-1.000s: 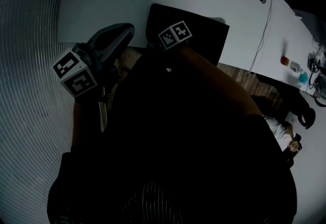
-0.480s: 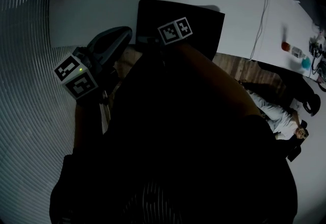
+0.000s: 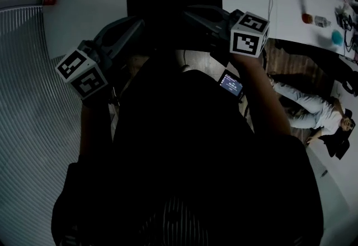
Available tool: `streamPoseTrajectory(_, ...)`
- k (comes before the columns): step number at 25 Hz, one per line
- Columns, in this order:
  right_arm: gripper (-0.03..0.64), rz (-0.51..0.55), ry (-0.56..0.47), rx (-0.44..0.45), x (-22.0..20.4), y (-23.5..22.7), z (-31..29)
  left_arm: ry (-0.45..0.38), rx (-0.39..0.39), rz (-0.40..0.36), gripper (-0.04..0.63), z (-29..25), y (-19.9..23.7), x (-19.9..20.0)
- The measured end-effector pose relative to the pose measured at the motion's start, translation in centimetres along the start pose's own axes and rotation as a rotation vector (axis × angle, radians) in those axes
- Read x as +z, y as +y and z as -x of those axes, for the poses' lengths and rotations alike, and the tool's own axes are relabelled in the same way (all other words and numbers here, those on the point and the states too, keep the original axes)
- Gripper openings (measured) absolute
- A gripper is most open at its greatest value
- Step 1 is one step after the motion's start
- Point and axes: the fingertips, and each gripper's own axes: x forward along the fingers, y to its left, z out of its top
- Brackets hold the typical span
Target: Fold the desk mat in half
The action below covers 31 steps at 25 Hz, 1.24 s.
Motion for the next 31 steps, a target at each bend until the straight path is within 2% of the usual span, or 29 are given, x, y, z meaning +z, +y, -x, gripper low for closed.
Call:
streamPoseTrajectory(5,0.003,0.125,-0.156,-0.035,1.1,6.3,9.9,0.013,-0.078,-0.101,0.005,-3.7,-8.4,-1.3)
streamPoseTrajectory(9,0.002,0.229,-0.199,-0.052,-0.5,11.8,15.6,0.060,-0.142,-0.169,0.005,-6.2,-15.8,-4.7)
streamPoseTrajectory(12,0.002,0.240,-0.239,-0.075,-2.2,15.8,18.0,0.089,-0.188,-0.241,0.005,-6.0,-21.3,-6.6)
streamPoseTrajectory(15,0.002,0.245,-0.287,-0.103,-4.1,19.3,20.4,0.063,-0.205,-0.278,0.005,-5.1,-25.6,-7.7)
streamPoseTrajectory(18,0.002,0.243,-0.314,-0.135,-5.7,20.6,22.5,0.005,-0.174,-0.274,0.005,-5.2,-27.6,-8.5)
streamPoseTrajectory(20,0.002,0.266,-0.301,-0.155,-7.6,20.6,23.0,-0.019,-0.149,-0.239,0.005,-5.2,-27.6,-10.7)
streamPoseTrajectory(25,0.002,0.332,-0.239,-0.177,-12.2,21.4,21.7,0.033,-0.096,-0.176,0.005,-2.9,-26.4,-18.5)
streamPoseTrajectory(31,0.002,0.286,-0.193,-0.115,-14.4,20.5,24.4,0.021,0.009,-0.134,0.005,-3.5,-27.9,-21.3)
